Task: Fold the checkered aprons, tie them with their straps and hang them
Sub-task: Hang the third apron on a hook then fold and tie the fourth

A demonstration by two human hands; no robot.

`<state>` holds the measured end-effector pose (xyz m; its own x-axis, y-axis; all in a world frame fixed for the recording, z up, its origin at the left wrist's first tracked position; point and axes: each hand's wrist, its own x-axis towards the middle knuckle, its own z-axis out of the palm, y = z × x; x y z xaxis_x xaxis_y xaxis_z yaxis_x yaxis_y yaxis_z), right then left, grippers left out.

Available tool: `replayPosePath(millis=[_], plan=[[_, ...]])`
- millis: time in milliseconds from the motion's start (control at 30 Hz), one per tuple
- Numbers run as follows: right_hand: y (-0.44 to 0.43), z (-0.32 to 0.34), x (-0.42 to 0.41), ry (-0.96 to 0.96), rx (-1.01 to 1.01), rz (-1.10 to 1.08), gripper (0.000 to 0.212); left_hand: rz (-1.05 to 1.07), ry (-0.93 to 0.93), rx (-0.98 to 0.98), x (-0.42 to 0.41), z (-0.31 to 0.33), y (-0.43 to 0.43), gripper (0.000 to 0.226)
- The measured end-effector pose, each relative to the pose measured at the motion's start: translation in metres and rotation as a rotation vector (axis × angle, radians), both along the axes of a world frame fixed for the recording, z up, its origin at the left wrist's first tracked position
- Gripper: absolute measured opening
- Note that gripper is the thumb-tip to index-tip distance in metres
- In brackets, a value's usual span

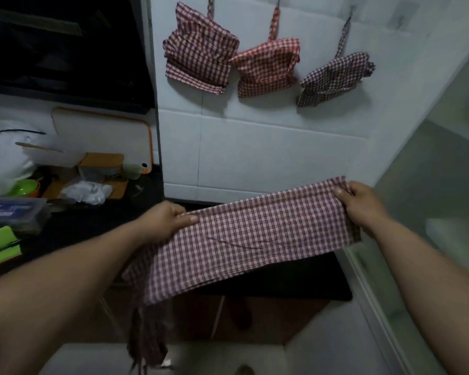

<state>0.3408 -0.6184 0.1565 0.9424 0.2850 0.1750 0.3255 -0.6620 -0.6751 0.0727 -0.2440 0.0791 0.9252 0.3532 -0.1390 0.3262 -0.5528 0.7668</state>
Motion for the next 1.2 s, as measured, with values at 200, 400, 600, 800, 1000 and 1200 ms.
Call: replayPosePath(millis=[200, 400, 600, 800, 1000, 1200], plan=[[0.016, -0.122, 0.074, 0.193, -0.002, 0.011, 0.025, -0.215, 0.309, 0.473, 0.115, 0.040, 0.067, 0.066], [0.023, -0.220, 0.145, 0.353, -0.121, -0.005, 0.031, -0.282, 0.509, 0.702, 0.202, -0.030, 0.088, 0.089], [0.021, -0.268, 0.193, 0.347, -0.354, -0.002, 0.037, -0.309, 0.549, 0.750, 0.251, -0.165, 0.074, 0.042], [0.038, -0.295, 0.216, 0.074, -0.566, -0.124, 0.032, -0.153, 0.344, 0.948, 0.269, -0.222, 0.053, 0.040], [0.127, -0.315, 0.154, -0.035, -0.531, 0.425, 0.038, -0.210, 0.239, 0.672, 0.288, -0.240, -0.069, 0.055], [0.111, -0.360, 0.130, 0.005, -0.591, 0.451, 0.061, -0.224, 0.304, 0.649, 0.261, -0.282, -0.071, 0.071]])
